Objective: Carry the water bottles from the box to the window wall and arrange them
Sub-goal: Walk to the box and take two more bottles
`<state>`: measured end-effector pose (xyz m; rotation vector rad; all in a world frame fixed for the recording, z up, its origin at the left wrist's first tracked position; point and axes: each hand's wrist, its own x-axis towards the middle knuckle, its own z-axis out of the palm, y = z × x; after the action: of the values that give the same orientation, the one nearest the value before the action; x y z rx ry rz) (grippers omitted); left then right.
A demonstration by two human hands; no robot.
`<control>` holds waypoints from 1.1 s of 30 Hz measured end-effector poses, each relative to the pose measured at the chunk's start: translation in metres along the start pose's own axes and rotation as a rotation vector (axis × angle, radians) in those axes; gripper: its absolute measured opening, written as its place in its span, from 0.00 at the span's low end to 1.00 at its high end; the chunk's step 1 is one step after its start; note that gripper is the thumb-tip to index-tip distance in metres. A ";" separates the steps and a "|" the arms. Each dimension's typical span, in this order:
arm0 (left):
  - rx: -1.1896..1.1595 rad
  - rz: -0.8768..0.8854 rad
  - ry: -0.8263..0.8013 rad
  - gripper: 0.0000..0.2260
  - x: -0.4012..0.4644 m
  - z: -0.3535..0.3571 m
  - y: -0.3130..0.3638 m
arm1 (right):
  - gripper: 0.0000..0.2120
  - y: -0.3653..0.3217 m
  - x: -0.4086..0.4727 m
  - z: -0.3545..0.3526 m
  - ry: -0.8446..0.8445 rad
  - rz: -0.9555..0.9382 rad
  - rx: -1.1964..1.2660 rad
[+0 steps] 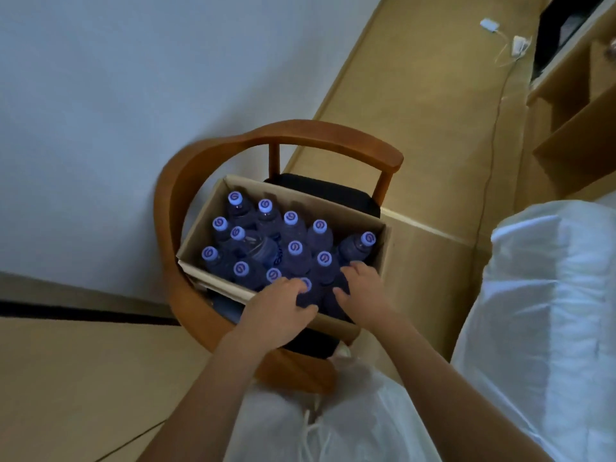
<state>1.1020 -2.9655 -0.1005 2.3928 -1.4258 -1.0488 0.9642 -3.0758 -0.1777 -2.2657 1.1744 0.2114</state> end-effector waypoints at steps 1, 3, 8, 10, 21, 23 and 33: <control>-0.005 -0.014 -0.014 0.19 0.003 0.001 -0.002 | 0.24 0.003 0.010 0.004 -0.034 0.016 -0.008; 0.008 -0.032 -0.059 0.19 0.009 0.000 -0.008 | 0.23 0.008 0.030 0.011 -0.083 0.032 -0.013; 0.020 -0.047 -0.124 0.19 0.029 -0.006 -0.019 | 0.17 0.013 0.064 0.016 -0.135 0.086 -0.093; 0.023 -0.047 -0.132 0.17 0.037 -0.010 -0.020 | 0.15 0.013 0.069 0.018 -0.189 0.138 -0.162; 0.055 0.023 -0.169 0.15 0.055 -0.025 -0.020 | 0.06 0.007 0.057 -0.014 -0.085 0.162 -0.133; 0.053 0.047 -0.173 0.15 0.058 -0.025 -0.017 | 0.06 -0.001 0.043 -0.036 -0.025 0.155 -0.051; -0.268 0.334 -0.101 0.48 0.061 -0.017 0.026 | 0.08 -0.055 -0.045 -0.149 0.180 0.025 0.159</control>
<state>1.1129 -3.0327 -0.1053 1.8638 -1.5362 -1.1957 0.9628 -3.1020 -0.0151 -2.1657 1.2633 -0.0760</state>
